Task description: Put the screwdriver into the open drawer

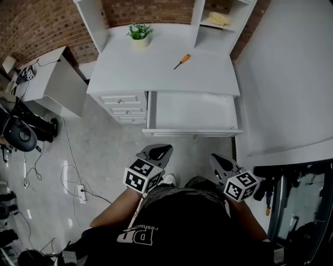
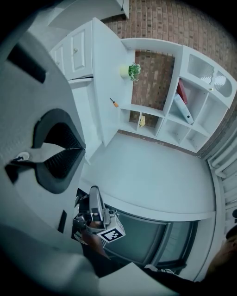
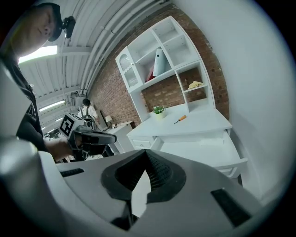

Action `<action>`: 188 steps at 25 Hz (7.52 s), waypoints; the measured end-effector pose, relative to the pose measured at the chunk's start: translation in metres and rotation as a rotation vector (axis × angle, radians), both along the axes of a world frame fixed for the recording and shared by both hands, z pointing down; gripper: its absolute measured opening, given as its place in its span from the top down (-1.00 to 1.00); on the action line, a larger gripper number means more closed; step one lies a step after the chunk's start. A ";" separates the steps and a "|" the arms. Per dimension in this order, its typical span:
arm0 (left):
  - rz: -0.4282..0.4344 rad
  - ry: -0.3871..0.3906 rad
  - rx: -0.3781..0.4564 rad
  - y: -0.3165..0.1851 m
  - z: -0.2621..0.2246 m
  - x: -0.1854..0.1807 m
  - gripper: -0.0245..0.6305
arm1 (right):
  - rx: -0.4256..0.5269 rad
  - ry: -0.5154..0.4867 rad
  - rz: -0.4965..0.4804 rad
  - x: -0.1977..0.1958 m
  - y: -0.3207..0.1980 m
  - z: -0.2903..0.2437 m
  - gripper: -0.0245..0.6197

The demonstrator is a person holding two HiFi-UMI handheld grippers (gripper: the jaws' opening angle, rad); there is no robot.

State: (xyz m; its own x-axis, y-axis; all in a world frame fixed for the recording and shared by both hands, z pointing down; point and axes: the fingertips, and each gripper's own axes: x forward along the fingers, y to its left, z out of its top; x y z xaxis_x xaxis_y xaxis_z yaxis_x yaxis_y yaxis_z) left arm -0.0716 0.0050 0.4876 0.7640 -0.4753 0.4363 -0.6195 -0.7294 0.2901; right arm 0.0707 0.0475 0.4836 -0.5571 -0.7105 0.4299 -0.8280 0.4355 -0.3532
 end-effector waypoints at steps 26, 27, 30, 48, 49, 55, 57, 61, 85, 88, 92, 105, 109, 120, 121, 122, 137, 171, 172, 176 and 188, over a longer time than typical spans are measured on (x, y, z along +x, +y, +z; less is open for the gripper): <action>-0.161 -0.047 -0.052 -0.123 0.007 0.042 0.87 | 0.066 -0.029 -0.168 0.041 -0.177 -0.005 0.91; -0.171 -0.050 -0.053 -0.129 0.006 0.044 0.87 | 0.066 -0.034 -0.178 0.041 -0.185 -0.005 0.91; -0.199 -0.055 -0.054 -0.148 0.003 0.052 0.87 | 0.067 -0.039 -0.218 0.046 -0.207 -0.004 0.91; -0.405 -0.113 -0.049 -0.197 -0.004 0.073 0.87 | 0.237 0.253 -0.511 0.068 -0.303 0.023 0.91; -0.412 -0.120 -0.054 -0.197 -0.002 0.070 0.87 | 0.243 0.268 -0.521 0.065 -0.308 0.026 0.91; -0.415 -0.114 -0.076 -0.208 0.009 0.058 0.87 | 0.271 0.369 -0.521 0.062 -0.346 0.035 0.91; -0.406 -0.107 -0.080 -0.216 0.011 0.056 0.87 | 0.288 0.439 -0.529 0.063 -0.360 0.040 0.91; -0.386 -0.111 -0.091 -0.229 0.018 0.043 0.87 | 0.323 0.629 -0.602 0.056 -0.387 0.051 0.91; -0.359 -0.094 -0.220 -0.276 0.073 -0.052 0.87 | 0.321 1.239 -0.982 -0.017 -0.554 0.163 0.70; -0.365 -0.085 -0.237 -0.281 0.079 -0.059 0.87 | 0.302 1.288 -1.025 -0.021 -0.570 0.177 0.69; -0.369 -0.079 -0.255 -0.288 0.086 -0.066 0.87 | 0.268 1.366 -1.092 -0.016 -0.587 0.199 0.69; -0.393 -0.106 -0.279 -0.285 0.110 -0.083 0.87 | 0.332 1.505 -1.360 -0.034 -0.605 0.230 0.56; -0.409 -0.103 -0.290 -0.281 0.113 -0.088 0.87 | 0.335 1.526 -1.462 -0.035 -0.602 0.232 0.55; -0.431 -0.078 -0.300 -0.275 0.116 -0.087 0.87 | 0.306 1.654 -1.661 -0.033 -0.596 0.240 0.68; -0.430 -0.078 -0.301 -0.274 0.116 -0.086 0.87 | 0.308 1.656 -1.651 -0.033 -0.596 0.239 0.68; -0.428 -0.078 -0.301 -0.273 0.116 -0.086 0.87 | 0.312 1.656 -1.637 -0.033 -0.596 0.239 0.68; -0.367 -0.072 -0.252 -0.276 0.089 -0.045 0.87 | 0.372 1.410 -1.233 -0.032 -0.569 0.162 0.70; -0.127 -0.135 -0.160 -0.303 0.070 0.067 0.87 | -0.038 0.327 -0.291 0.075 -0.418 0.065 0.69; -0.121 -0.137 -0.161 -0.304 0.071 0.069 0.87 | -0.054 0.307 -0.275 0.076 -0.413 0.070 0.69; -0.092 -0.160 -0.165 -0.302 0.082 0.073 0.87 | -0.127 0.229 -0.222 0.080 -0.395 0.091 0.69; -0.028 -0.205 -0.218 -0.281 0.111 0.070 0.87 | -0.335 0.139 -0.146 0.075 -0.330 0.162 0.69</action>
